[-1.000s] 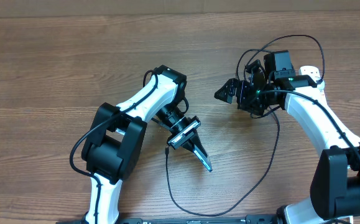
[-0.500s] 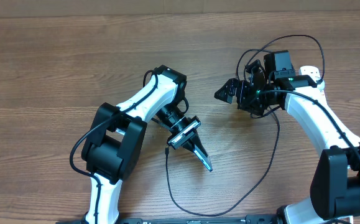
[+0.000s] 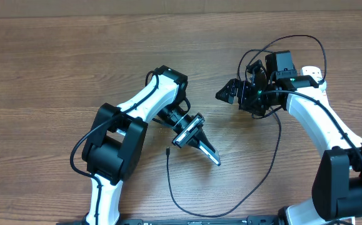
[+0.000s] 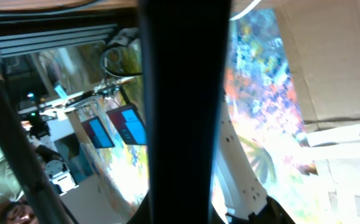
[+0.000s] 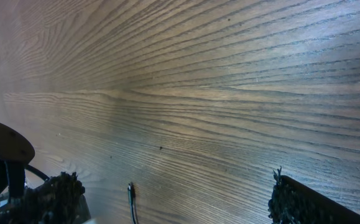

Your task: Plug charger to phone and switch on socket

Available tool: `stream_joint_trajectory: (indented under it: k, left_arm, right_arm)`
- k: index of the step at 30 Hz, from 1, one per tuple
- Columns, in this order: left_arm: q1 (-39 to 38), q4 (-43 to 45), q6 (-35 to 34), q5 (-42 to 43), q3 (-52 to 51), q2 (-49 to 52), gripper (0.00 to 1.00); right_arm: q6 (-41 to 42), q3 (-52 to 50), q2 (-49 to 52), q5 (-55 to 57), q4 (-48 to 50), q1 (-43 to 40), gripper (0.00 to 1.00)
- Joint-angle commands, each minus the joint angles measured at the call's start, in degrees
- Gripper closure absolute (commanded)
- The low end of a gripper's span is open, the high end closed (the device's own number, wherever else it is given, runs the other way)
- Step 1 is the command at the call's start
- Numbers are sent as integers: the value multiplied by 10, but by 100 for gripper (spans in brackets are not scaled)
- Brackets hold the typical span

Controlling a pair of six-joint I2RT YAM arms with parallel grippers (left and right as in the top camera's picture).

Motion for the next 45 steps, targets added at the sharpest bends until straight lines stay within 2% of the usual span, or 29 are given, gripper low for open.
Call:
stream_joint_trajectory:
  k: [1, 16, 22, 28, 37, 45]
  left_arm:
    - [-3, -5, 28, 60, 11, -1, 96]
    - [-2, -5, 34, 60, 11, -1, 96]
    - [-2, 2, 127, 26, 11, -1, 96]
    - [-3, 93, 238, 17, 11, -1, 96]
    - [-2, 249, 239, -96, 11, -1, 96]
    - [8, 402, 240, -136, 11, -1, 96]
  right_arm:
    - [-3, 1, -4, 2, 2, 2, 0]
    - [-3, 1, -4, 2, 2, 2, 0]
    - [-3, 1, -4, 3, 2, 2, 0]
    - [-3, 1, -4, 2, 2, 2, 0]
    - [-3, 1, -4, 4, 2, 2, 0]
    - [-3, 1, -4, 8, 4, 2, 0]
